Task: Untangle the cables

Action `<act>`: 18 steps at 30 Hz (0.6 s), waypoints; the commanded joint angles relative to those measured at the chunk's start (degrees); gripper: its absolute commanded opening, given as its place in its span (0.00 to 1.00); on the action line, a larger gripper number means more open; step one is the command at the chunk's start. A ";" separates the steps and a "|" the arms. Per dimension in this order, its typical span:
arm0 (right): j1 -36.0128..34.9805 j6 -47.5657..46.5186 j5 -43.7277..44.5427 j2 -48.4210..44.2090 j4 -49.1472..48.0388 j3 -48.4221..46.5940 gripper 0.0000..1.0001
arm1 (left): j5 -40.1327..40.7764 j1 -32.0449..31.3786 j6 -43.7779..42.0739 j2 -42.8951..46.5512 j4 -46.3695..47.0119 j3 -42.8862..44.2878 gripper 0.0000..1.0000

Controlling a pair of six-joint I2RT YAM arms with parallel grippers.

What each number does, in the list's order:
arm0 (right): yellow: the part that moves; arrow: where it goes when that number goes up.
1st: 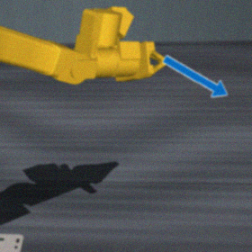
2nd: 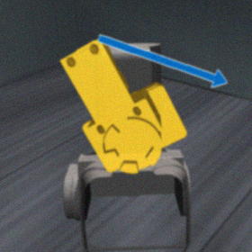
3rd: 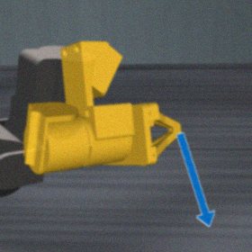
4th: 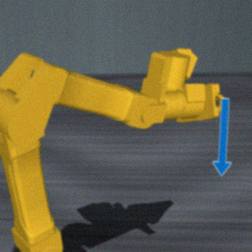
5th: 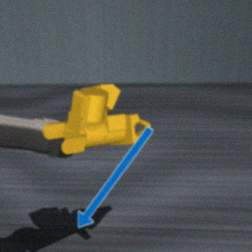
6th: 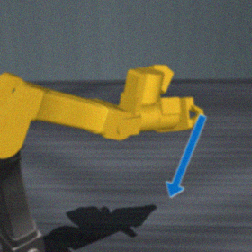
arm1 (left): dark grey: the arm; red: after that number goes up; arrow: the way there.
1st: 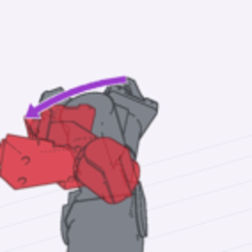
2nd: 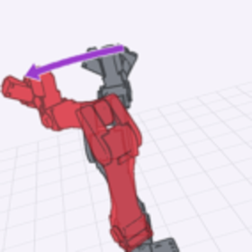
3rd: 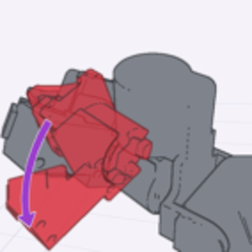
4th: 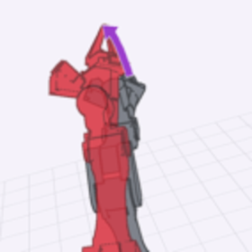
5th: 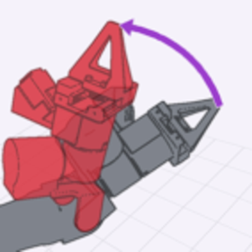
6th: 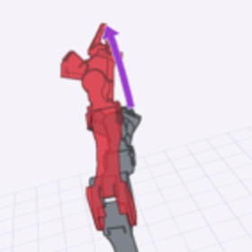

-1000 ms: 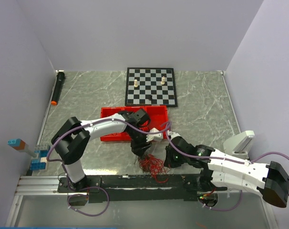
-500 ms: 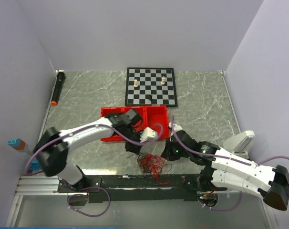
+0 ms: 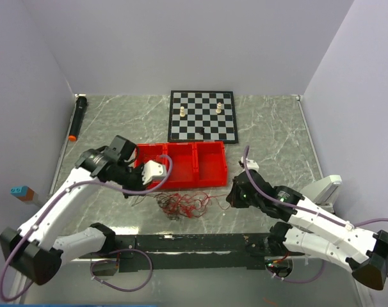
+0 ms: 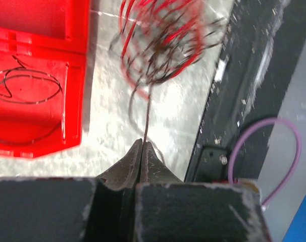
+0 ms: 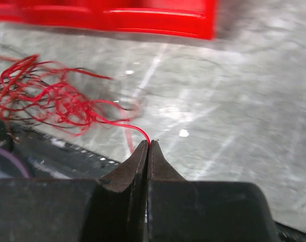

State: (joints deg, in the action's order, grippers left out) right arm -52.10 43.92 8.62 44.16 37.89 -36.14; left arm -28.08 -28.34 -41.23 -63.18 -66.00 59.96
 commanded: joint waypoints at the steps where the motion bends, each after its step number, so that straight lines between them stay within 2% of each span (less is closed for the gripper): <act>1: 2.61 2.92 4.03 1.80 7.18 -2.88 0.00 | 0.13 0.30 -7.01 5.60 -10.63 3.75 0.01; 10: 7.09 11.00 12.99 -0.39 20.02 -4.20 0.00 | 4.34 0.39 -13.08 16.76 -12.67 7.01 0.01; 18: 12.63 13.64 21.77 -3.82 26.96 -9.29 0.00 | 11.63 0.39 -14.66 17.91 -12.49 0.61 0.01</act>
State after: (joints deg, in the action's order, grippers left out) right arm -41.74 54.83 22.57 41.85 59.00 -41.34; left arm -21.41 -28.21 -52.51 -45.78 -76.51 63.92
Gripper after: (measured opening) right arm 0.010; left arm 0.014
